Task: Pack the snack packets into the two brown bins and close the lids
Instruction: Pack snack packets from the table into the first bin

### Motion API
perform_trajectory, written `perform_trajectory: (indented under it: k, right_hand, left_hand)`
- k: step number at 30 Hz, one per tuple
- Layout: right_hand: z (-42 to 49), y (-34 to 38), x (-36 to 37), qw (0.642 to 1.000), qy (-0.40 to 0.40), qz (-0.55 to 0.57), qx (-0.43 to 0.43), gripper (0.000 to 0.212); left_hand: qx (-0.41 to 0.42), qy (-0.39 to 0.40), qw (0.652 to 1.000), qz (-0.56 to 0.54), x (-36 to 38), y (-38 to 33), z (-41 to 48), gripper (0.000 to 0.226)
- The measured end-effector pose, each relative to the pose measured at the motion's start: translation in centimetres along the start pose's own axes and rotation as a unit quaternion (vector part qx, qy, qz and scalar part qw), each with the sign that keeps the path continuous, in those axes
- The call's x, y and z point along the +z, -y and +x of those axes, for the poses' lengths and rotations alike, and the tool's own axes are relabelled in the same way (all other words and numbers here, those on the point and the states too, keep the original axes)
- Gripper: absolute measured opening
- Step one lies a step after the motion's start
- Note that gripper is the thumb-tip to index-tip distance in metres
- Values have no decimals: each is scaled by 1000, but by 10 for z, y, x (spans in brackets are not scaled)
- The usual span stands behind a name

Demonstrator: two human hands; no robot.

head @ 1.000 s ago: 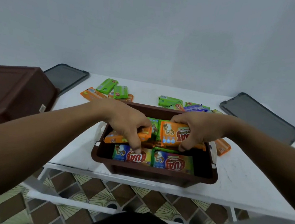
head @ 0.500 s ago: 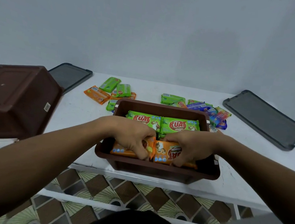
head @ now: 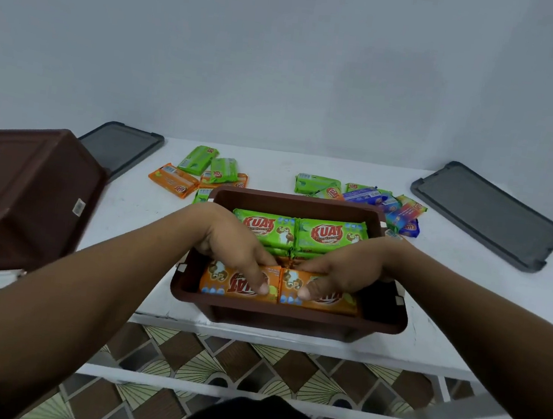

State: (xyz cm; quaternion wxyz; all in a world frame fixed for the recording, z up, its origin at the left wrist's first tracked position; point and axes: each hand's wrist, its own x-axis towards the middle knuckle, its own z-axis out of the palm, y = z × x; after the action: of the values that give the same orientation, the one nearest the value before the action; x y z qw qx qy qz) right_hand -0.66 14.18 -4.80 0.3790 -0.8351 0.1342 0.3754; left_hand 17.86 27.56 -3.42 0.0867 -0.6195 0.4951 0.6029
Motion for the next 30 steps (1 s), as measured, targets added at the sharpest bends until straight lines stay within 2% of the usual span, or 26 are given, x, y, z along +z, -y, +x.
perform_trajectory:
  k: [5, 13, 19, 22, 26, 28, 30]
  right_hand:
    - [1, 5, -3, 999, 24, -18, 36, 53]
    - [-3, 10, -3, 998, 35, -30, 38, 49]
    - [-7, 12, -4, 999, 15, -30, 37, 62]
    - [-21, 19, -10, 995, -21, -87, 34, 77]
    - [-56, 28, -25, 993, -79, -83, 39, 79]
    - [-73, 30, -32, 988, -148, -39, 23, 69]
    - [-84, 29, -38, 969, -243, 38, -15, 43]
  left_hand:
    - [-21, 23, 999, 18, -4, -4, 4, 51]
    - [4, 21, 997, 68, 0, -2, 6, 53]
    - [21, 4, 998, 54, -7, -4, -4, 56]
    - [57, -57, 992, 97, -22, -8, -28, 57]
    - [145, -186, 971, 45, -54, -13, -66, 24]
    - [188, -305, 934, 12, -68, -17, -77, 13]
    - [234, -416, 879, -23, -79, -23, -78, 11]
